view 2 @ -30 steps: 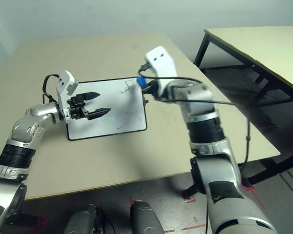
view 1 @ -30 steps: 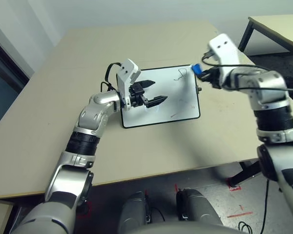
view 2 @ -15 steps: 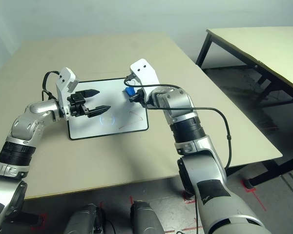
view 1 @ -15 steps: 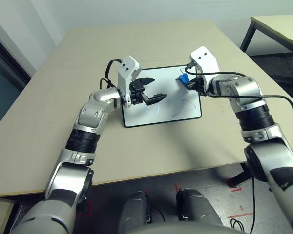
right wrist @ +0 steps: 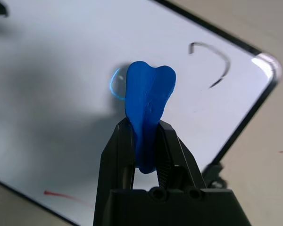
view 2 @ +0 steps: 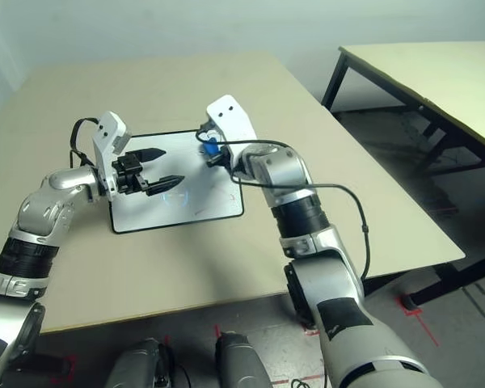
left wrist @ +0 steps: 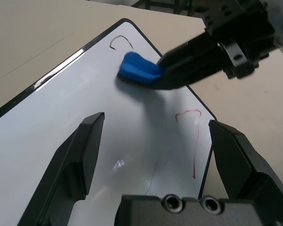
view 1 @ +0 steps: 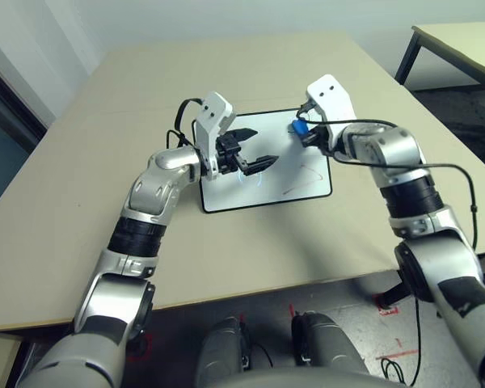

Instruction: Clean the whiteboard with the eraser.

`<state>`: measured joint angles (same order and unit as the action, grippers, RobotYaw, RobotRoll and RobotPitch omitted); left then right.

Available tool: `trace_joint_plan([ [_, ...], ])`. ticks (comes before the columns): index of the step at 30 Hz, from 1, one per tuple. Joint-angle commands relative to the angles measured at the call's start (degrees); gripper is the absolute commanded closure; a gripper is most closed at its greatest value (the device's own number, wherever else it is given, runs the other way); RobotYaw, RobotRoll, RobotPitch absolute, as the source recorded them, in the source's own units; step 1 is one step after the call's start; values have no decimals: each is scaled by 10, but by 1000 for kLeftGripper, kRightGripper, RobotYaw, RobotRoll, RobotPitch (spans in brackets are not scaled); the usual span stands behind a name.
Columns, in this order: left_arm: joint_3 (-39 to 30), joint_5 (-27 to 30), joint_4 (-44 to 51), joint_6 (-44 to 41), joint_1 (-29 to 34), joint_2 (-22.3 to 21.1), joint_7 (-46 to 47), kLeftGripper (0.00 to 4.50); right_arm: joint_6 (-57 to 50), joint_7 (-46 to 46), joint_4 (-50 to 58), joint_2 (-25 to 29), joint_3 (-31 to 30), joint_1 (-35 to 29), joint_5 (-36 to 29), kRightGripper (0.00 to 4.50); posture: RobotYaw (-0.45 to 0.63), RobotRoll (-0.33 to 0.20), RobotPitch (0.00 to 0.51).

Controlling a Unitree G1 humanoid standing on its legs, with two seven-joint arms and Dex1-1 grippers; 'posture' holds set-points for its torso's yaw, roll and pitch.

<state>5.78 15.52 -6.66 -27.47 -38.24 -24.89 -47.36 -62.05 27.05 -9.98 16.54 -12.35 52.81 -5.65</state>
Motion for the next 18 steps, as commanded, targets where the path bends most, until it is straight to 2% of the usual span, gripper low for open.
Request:
trace_joint_plan([
  [1, 4, -2, 3, -5, 6, 3, 2, 0, -4, 1, -13, 4, -10, -6, 4, 3902, -99, 0, 81],
  [11, 3, -3, 5, -6, 8, 3, 2, 0, 56, -29, -116, 28, 32, 52, 23, 3922, -98, 0, 78],
  [18, 4, -2, 3, -6, 6, 5, 2, 0, 27, -24, -76, 13, 20, 30, 16, 3929, -102, 0, 79],
])
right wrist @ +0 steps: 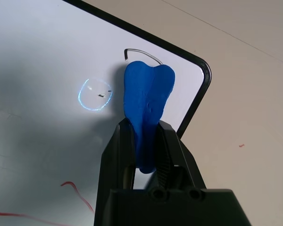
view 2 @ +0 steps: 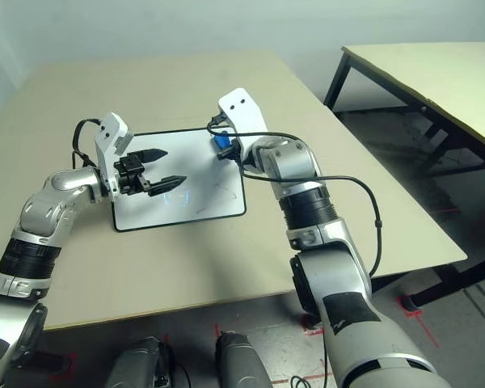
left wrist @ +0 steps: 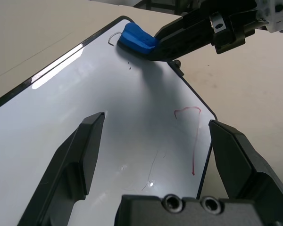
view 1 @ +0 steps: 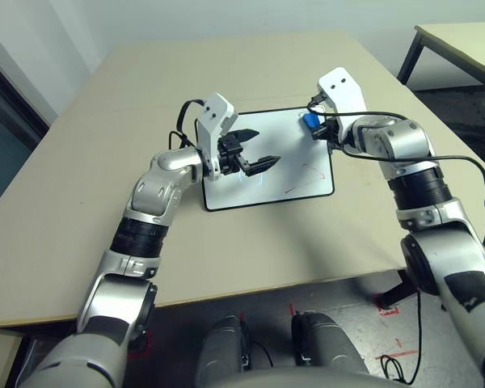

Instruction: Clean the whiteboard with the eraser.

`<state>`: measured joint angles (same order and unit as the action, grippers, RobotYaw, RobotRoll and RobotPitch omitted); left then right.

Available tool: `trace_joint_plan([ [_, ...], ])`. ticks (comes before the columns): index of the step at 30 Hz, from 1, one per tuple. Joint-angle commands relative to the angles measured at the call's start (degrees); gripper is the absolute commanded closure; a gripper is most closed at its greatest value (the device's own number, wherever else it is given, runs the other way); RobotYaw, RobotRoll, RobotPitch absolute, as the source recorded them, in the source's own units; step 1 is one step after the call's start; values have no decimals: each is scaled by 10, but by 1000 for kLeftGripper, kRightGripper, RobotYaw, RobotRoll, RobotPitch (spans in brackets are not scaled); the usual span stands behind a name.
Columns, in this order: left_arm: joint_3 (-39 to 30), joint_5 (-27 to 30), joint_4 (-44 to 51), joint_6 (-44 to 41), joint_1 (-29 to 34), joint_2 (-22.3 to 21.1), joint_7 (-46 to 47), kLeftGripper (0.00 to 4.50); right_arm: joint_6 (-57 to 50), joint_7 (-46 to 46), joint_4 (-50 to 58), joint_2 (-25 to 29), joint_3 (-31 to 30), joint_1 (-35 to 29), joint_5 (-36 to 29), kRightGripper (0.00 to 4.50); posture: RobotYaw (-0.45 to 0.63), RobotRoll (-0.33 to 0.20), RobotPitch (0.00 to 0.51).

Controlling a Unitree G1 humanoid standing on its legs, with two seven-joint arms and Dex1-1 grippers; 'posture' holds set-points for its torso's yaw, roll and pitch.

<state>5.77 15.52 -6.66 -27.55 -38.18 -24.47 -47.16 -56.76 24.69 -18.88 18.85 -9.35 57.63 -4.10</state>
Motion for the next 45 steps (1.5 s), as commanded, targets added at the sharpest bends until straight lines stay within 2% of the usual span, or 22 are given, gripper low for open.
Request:
trace_joint_plan([
  [1, 4, -2, 3, -5, 5, 1, 0, 0, -35, 0, 26, -13, -13, -23, -2, 3929, -102, 0, 79],
  [9, 3, -3, 0, -4, 4, 1, -1, 0, -70, 8, 76, -24, -24, -45, -7, 3931, -98, 0, 78],
  [26, 4, -3, -3, -3, 2, 4, -1, 0, -20, -33, 12, -19, 16, -10, 9, 3933, -103, 0, 73],
  [45, 6, -3, -1, -6, 5, 7, -1, 0, 12, -74, -6, -37, 56, 13, 1, 3933, -103, 0, 75],
])
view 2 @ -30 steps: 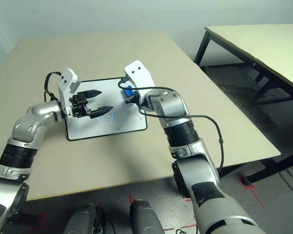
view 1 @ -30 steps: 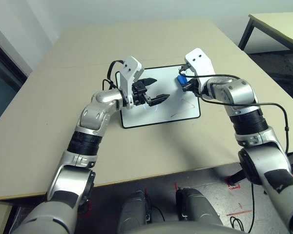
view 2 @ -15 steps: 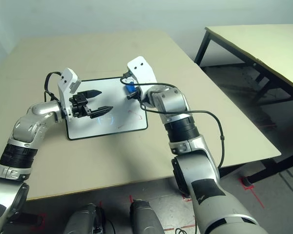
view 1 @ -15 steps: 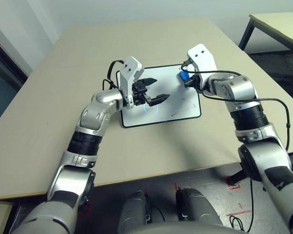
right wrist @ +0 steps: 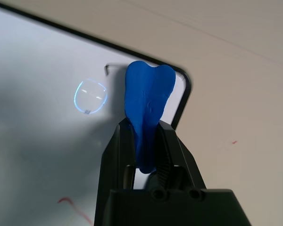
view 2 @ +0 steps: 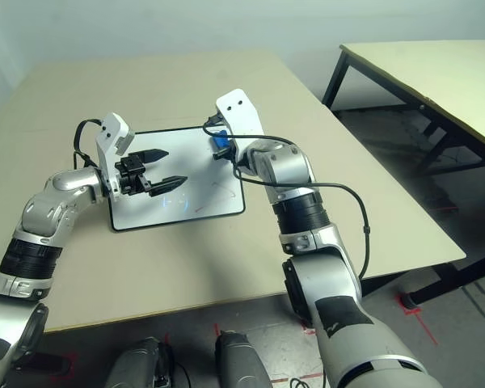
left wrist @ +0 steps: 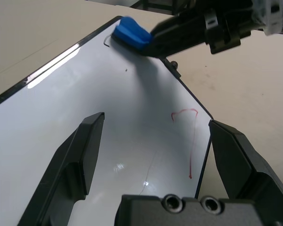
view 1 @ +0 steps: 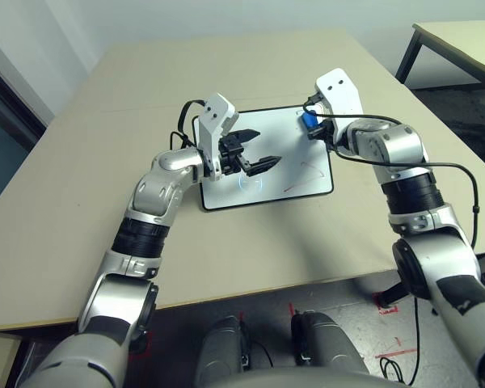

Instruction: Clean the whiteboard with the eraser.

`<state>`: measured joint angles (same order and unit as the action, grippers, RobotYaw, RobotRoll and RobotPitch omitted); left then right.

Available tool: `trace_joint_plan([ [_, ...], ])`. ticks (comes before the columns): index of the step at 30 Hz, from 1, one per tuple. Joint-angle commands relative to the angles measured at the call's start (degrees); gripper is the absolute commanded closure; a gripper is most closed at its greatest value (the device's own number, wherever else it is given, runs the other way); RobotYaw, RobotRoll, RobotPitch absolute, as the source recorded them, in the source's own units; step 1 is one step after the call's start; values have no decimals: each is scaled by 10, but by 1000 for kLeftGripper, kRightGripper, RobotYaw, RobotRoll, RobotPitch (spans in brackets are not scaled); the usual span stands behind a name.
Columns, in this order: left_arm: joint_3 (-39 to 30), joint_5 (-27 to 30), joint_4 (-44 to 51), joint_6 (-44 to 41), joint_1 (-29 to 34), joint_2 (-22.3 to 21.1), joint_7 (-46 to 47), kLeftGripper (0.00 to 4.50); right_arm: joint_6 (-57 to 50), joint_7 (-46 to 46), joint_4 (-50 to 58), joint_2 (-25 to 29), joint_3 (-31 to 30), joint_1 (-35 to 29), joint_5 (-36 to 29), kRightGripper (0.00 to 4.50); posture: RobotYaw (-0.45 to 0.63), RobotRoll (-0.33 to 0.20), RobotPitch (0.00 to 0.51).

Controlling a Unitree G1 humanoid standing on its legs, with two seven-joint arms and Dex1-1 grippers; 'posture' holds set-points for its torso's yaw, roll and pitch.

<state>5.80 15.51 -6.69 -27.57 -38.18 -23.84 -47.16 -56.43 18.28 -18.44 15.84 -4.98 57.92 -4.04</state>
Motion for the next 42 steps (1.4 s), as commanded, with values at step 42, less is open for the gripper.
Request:
trace_joint_plan([
  [42, 7, -3, -5, -4, 2, 9, -1, 0, -33, -1, 29, 8, -3, -44, 5, 3934, -122, 0, 82],
])
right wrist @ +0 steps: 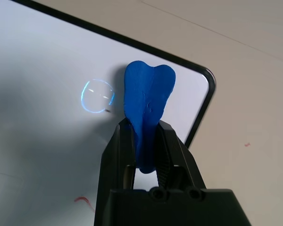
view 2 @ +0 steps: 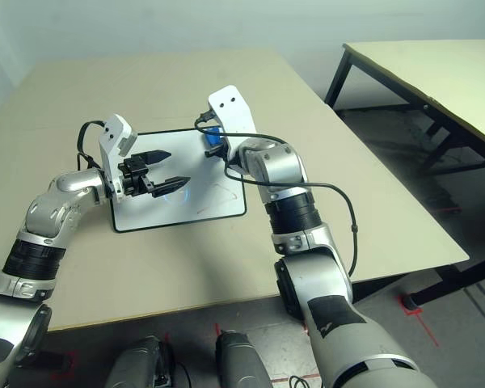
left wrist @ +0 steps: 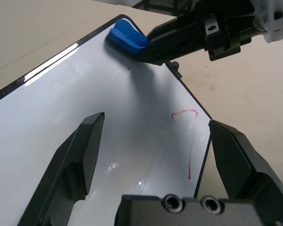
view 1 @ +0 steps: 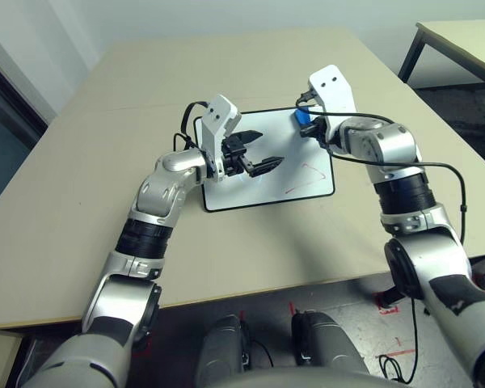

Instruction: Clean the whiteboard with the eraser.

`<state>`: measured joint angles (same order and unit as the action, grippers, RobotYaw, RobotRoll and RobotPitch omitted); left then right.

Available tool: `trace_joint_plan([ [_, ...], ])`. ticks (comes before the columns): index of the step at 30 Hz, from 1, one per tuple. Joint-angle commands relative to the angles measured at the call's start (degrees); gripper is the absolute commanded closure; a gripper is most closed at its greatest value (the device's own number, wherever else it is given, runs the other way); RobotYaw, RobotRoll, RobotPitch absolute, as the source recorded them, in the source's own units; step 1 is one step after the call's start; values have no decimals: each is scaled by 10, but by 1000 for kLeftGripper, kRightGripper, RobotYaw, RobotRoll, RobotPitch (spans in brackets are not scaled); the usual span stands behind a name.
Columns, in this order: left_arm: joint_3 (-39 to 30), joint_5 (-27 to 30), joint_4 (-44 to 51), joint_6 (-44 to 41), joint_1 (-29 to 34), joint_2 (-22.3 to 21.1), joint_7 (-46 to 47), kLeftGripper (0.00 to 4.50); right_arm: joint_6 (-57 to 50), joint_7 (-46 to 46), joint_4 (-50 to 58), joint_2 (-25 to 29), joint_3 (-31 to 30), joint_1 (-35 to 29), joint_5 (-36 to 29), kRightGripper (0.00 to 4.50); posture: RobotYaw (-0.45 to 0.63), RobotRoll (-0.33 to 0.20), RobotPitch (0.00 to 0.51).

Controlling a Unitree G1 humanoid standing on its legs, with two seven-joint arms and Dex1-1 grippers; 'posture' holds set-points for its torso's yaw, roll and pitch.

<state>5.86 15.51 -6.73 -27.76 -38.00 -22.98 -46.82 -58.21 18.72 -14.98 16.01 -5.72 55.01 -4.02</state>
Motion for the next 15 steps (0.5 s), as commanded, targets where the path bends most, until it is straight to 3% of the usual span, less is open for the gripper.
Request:
trace_joint_plan([
  [1, 7, -3, -5, -2, 0, 0, -5, 0, -15, -6, -6, 9, 5, -16, 5, 3934, -122, 0, 82],
  [8, 7, -4, -8, -1, -2, 0, -6, 0, -23, -6, 8, 9, 8, -24, 0, 3934, -121, 0, 84],
  [15, 6, -4, -8, -1, -2, 0, -6, 0, -47, 1, 54, -29, -13, -36, -12, 3934, -116, 0, 85],
])
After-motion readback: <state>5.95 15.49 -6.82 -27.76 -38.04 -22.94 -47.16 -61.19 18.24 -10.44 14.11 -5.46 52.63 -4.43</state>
